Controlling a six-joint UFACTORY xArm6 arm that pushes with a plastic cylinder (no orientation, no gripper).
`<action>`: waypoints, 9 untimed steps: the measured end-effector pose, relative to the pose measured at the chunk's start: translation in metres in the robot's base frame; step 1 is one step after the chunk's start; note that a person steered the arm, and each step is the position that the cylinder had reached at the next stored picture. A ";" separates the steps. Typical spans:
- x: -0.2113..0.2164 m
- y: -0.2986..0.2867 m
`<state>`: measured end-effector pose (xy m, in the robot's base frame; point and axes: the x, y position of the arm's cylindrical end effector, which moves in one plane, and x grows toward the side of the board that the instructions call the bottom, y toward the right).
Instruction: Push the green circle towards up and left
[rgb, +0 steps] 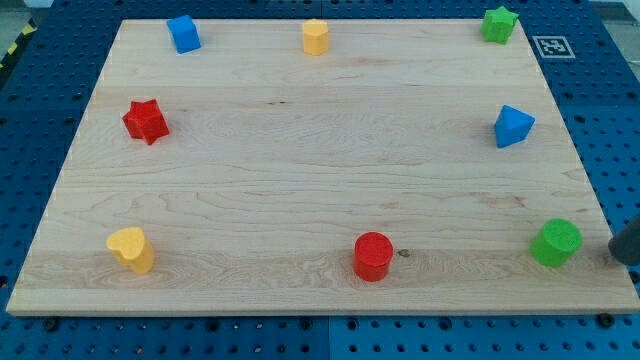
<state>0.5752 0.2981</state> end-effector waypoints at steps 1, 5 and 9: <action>0.020 -0.009; 0.010 -0.063; -0.016 -0.078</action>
<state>0.5594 0.2198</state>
